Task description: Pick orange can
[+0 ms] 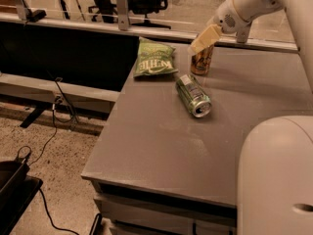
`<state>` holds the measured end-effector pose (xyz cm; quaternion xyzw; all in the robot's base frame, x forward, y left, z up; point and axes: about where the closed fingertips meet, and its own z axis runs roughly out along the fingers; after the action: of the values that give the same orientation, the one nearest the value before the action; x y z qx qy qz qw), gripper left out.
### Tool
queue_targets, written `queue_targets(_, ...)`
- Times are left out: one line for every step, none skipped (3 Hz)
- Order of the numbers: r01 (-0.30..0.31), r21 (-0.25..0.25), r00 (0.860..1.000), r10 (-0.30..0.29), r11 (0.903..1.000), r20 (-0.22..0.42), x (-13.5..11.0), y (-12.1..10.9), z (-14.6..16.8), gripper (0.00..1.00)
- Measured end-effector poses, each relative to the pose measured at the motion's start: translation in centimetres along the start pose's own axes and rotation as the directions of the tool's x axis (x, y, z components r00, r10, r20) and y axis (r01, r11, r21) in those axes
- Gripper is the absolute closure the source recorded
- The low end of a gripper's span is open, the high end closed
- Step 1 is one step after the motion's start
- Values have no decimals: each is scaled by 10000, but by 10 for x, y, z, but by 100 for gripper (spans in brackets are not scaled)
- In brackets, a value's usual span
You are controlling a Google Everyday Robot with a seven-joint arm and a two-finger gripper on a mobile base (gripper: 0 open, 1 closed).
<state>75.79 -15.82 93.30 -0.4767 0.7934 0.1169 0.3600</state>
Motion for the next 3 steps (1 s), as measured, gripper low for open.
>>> queue_targets(-262, -181, 9990, 255, 9995, -371, 16, -2, 17, 41)
queue_targets(-354, -317, 9986, 341, 9989, -408, 21, -3, 21, 64)
queue_targets(-134, -379, 9999, 135, 9992, 35, 10, -2, -1, 87)
